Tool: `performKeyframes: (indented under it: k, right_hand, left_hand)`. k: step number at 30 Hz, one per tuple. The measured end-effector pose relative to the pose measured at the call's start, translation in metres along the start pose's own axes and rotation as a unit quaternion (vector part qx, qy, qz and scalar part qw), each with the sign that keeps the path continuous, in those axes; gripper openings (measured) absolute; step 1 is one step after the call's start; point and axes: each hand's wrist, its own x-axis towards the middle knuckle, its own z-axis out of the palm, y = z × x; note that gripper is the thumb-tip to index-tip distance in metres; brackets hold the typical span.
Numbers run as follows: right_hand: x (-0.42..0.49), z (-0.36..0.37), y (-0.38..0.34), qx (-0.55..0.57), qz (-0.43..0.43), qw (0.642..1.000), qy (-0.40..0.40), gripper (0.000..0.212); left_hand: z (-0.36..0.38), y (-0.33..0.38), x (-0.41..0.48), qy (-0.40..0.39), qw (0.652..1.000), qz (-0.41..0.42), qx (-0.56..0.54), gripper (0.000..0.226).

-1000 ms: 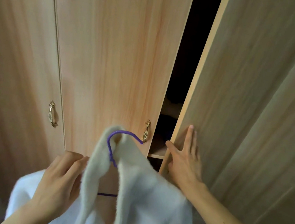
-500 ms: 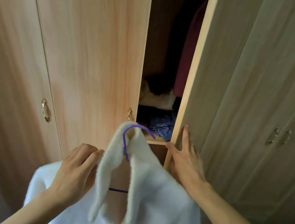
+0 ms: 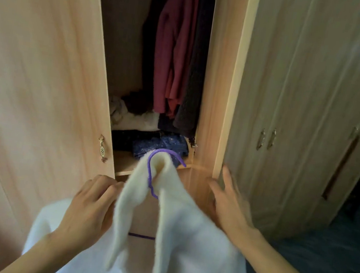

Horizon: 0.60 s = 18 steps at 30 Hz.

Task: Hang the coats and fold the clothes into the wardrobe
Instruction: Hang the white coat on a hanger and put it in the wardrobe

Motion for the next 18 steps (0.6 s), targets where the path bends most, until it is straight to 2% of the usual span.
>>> performKeyframes:
  k: [2,7,9,12,14,18]
  right_hand:
    - [-0.005,-0.005,0.013,0.027,0.042,0.999,-0.012,0.056]
    - [-0.017,-0.016,0.039,0.063,0.083,0.995,-0.006,0.060]
    - [-0.020,-0.020,0.047,0.040,0.090,0.995,-0.002,0.067]
    - [-0.024,-0.024,0.051,0.026,0.077,0.997,0.005,0.071]
    - [-0.025,-0.026,0.052,0.045,0.044,0.998,0.013,0.066]
    - [-0.029,-0.034,0.038,0.150,-0.018,0.988,0.025,0.051]
  left_hand:
    - [0.008,0.008,0.008,0.009,1.000,0.013,-0.018,0.020]
    - [0.020,0.024,0.022,0.009,0.999,0.021,-0.044,0.020]
    - [0.024,0.028,0.023,0.006,0.999,0.011,-0.053,0.021]
    - [0.028,0.030,0.024,0.005,0.997,0.003,-0.073,0.034]
    - [0.029,0.030,0.024,0.008,0.997,0.003,-0.077,0.027]
    - [0.030,0.027,0.022,0.025,0.997,0.001,-0.078,0.027]
